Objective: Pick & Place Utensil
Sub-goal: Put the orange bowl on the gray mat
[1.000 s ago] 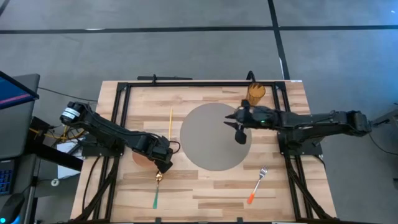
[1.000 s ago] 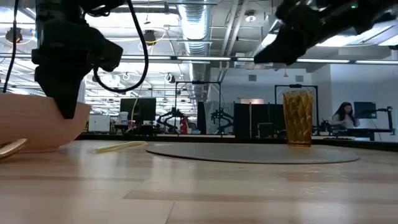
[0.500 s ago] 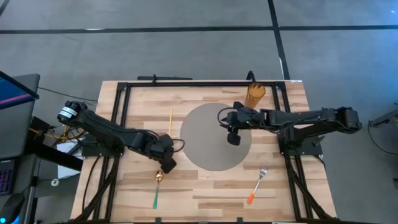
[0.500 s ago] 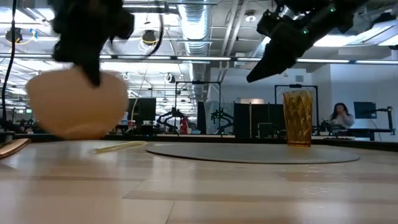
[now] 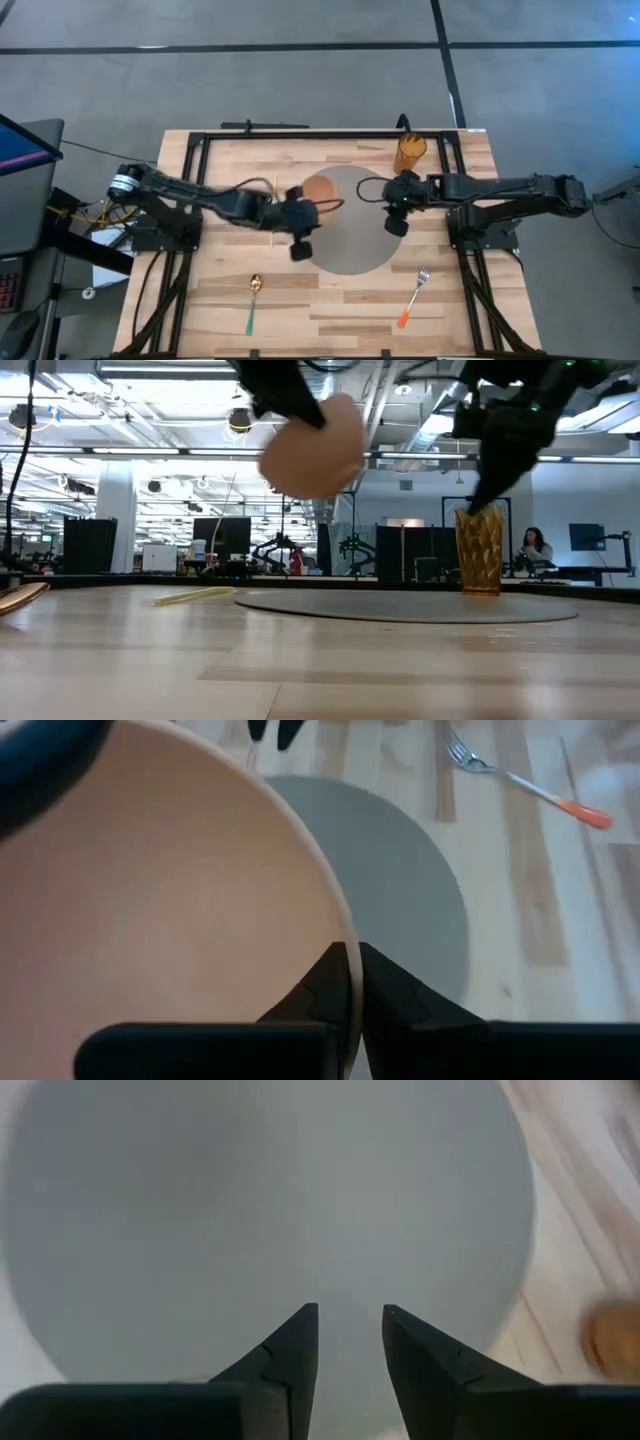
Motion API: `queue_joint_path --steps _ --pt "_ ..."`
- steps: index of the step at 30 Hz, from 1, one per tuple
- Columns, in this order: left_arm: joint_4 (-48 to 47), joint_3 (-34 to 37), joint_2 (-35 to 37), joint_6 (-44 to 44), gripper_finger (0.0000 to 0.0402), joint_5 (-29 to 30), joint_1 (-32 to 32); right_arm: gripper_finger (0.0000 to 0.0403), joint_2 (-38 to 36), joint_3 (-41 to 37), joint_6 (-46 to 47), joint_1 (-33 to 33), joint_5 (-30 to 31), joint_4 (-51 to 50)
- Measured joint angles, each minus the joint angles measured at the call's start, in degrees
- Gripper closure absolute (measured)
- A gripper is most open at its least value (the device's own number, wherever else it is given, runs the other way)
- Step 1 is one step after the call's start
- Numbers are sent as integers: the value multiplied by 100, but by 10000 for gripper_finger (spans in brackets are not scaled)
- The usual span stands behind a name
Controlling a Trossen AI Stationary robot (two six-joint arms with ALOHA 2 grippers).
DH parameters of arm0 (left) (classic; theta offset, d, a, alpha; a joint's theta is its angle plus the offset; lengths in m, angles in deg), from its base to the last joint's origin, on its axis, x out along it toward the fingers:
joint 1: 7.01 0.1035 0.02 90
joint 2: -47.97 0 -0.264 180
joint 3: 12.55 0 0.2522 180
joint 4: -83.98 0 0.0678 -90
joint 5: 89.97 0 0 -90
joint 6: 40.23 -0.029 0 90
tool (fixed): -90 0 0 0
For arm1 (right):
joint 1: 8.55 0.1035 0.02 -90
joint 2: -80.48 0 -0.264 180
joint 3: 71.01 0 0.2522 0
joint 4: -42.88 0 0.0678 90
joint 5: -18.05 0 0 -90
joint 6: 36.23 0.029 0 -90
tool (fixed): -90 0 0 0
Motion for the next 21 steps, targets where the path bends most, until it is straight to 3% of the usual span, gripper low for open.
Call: queue_joint_path --steps 5,13,21 --pt "776 -2 -695 -657 386 -1118 655 295 0 -123 411 4 260 -382" --pt "793 -72 -1253 -753 385 -1828 764 295 28 -127 379 9 238 -347" --pt "861 -74 -1288 -1212 385 -1537 536 295 28 -127 376 9 236 -337"
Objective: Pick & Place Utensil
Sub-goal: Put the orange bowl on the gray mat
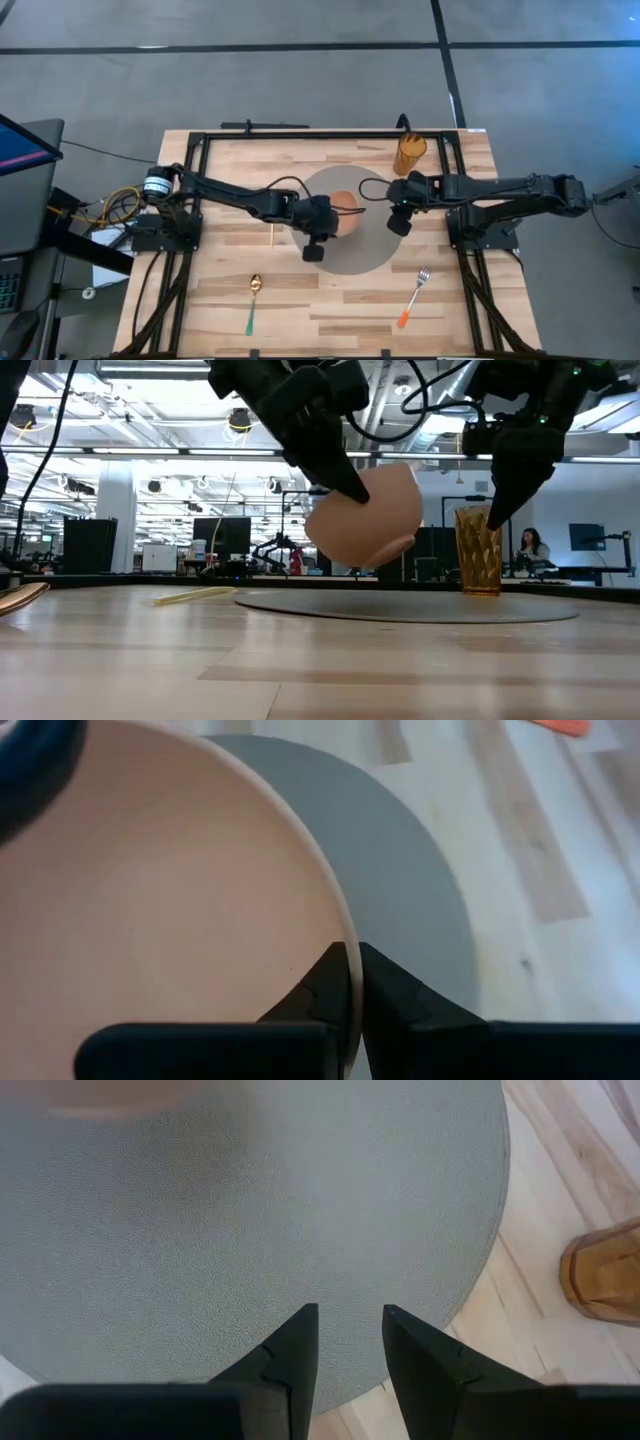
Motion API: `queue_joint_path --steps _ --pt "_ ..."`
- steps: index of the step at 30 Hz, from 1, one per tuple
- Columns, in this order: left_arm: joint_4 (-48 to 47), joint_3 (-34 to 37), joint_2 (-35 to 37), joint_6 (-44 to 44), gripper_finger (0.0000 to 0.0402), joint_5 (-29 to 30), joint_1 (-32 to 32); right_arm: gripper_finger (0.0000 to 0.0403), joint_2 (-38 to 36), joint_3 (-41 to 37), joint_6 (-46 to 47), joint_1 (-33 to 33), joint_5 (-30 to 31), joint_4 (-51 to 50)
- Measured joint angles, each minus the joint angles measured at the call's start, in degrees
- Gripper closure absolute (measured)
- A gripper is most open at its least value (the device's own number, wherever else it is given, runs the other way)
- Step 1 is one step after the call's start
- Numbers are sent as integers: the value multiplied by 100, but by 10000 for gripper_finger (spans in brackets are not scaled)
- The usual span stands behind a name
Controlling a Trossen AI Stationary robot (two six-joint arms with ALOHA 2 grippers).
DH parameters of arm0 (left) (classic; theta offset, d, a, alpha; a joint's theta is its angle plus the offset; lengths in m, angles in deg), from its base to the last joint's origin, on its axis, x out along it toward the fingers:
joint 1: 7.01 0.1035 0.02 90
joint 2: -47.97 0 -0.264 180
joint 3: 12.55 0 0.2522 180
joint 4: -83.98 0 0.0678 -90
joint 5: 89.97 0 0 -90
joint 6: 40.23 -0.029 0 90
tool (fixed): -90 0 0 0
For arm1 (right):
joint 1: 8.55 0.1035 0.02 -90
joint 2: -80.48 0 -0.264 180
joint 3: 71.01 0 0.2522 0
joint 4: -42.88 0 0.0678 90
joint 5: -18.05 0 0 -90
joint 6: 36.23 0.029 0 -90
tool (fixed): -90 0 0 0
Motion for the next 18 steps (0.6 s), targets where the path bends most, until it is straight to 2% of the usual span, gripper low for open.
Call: queue_joint_path --steps 10,18 --pt "247 377 0 17 384 113 111 295 0 0 -3 0 -2 4" --pt "666 402 2 15 375 96 21 295 0 0 -15 0 -2 4"
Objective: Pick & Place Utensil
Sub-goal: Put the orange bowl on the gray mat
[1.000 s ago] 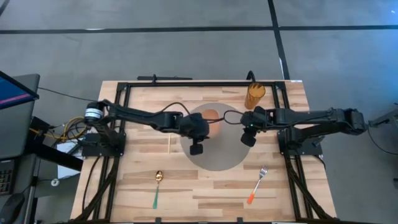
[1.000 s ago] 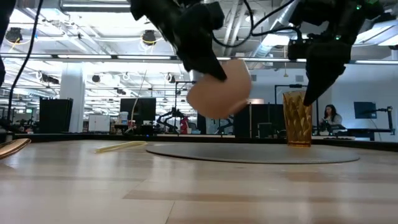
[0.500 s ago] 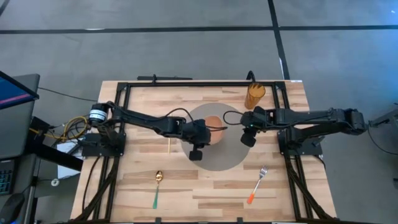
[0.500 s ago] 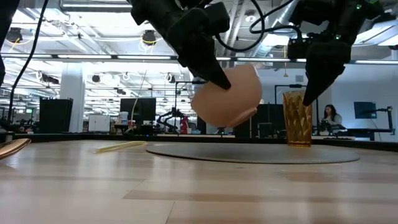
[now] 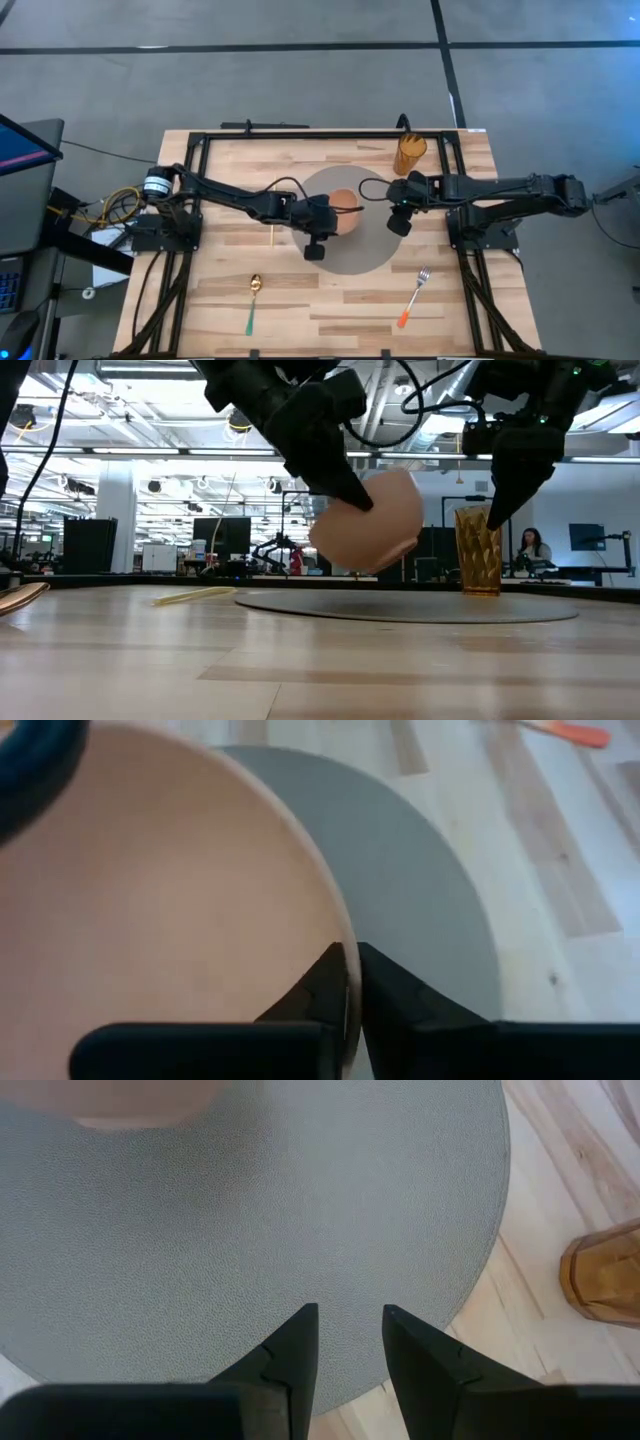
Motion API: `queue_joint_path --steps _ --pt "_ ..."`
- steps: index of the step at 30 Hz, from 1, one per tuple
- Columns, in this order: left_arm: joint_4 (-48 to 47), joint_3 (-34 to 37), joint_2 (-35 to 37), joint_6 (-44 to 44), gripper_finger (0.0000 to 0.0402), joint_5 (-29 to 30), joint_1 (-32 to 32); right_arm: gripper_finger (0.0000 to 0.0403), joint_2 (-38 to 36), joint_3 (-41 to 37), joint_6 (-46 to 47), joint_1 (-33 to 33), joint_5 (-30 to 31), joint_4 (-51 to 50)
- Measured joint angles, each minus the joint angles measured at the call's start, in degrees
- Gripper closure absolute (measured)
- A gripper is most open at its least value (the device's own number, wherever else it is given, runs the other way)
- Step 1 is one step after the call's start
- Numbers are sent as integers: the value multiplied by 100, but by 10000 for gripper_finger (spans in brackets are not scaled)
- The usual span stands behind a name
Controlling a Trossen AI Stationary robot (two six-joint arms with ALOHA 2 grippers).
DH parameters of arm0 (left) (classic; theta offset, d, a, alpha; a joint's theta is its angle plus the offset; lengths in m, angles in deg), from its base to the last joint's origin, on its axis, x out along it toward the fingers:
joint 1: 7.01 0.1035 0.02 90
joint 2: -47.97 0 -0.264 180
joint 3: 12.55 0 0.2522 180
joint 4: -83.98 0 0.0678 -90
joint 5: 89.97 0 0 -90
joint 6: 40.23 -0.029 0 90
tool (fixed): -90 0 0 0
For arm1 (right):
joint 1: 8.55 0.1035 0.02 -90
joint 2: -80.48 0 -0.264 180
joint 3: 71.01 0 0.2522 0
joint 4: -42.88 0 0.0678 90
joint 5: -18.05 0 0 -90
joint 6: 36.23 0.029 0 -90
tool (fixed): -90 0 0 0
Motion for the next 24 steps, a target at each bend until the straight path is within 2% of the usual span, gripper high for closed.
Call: queue_joint_path --steps 11,24 --pt "77 2 0 0 322 91 30 295 0 -2 2 0 0 2" --pt "286 2 0 282 314 68 6 295 2 -2 -143 1 -26 378"
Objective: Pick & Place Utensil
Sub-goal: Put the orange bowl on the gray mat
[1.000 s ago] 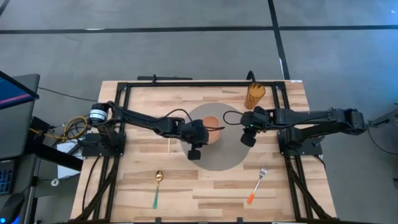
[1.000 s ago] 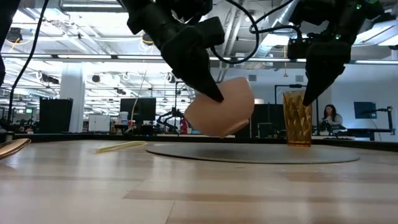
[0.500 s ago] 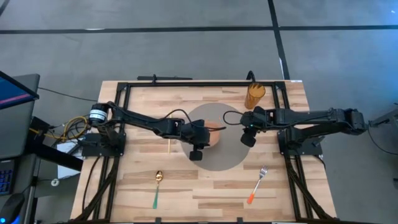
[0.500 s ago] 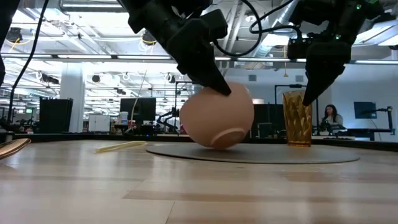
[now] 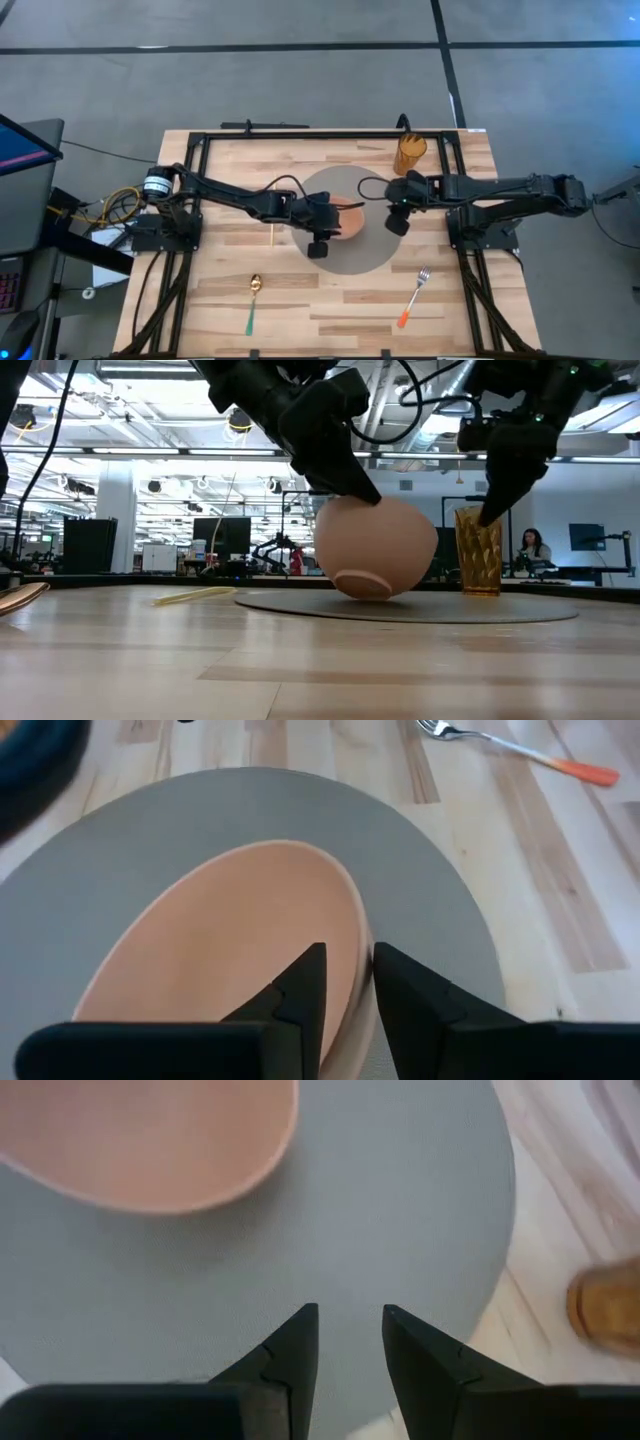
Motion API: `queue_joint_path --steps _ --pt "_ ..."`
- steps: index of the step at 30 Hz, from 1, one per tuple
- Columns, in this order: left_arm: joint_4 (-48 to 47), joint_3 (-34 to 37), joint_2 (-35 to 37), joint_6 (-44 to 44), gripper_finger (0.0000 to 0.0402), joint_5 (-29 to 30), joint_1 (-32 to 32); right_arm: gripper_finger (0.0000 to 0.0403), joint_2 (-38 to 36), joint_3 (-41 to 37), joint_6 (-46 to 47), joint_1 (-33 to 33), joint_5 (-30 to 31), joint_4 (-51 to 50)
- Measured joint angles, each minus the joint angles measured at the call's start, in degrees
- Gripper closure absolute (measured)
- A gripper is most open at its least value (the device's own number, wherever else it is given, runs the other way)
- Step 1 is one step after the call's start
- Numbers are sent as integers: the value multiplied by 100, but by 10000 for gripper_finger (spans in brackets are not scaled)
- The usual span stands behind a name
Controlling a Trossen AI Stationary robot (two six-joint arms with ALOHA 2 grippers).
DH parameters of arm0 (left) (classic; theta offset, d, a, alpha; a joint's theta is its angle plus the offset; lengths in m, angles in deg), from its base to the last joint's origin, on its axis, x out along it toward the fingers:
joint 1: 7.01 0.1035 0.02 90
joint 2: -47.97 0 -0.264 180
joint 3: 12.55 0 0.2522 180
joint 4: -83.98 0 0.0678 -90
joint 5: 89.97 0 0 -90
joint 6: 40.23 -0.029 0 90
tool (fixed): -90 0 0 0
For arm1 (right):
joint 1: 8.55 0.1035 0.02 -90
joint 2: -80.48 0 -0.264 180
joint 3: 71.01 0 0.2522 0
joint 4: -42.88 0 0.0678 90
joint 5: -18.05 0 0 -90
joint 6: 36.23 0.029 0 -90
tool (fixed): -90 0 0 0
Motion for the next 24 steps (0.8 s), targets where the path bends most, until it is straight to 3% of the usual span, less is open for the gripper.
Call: queue_joint_path --steps 6,12,20,24 --pt "35 117 7 81 314 -14 -48 295 46 -2 -1059 155 -375 926" --pt "21 555 7 381 315 0 -46 284 572 -2 -1831 545 -1034 2145" --pt "153 592 31 360 315 3 -46 209 1675 137 -3007 721 -1342 3029" --pt "119 590 218 354 315 11 -104 179 2049 432 -3014 711 -1333 3055"
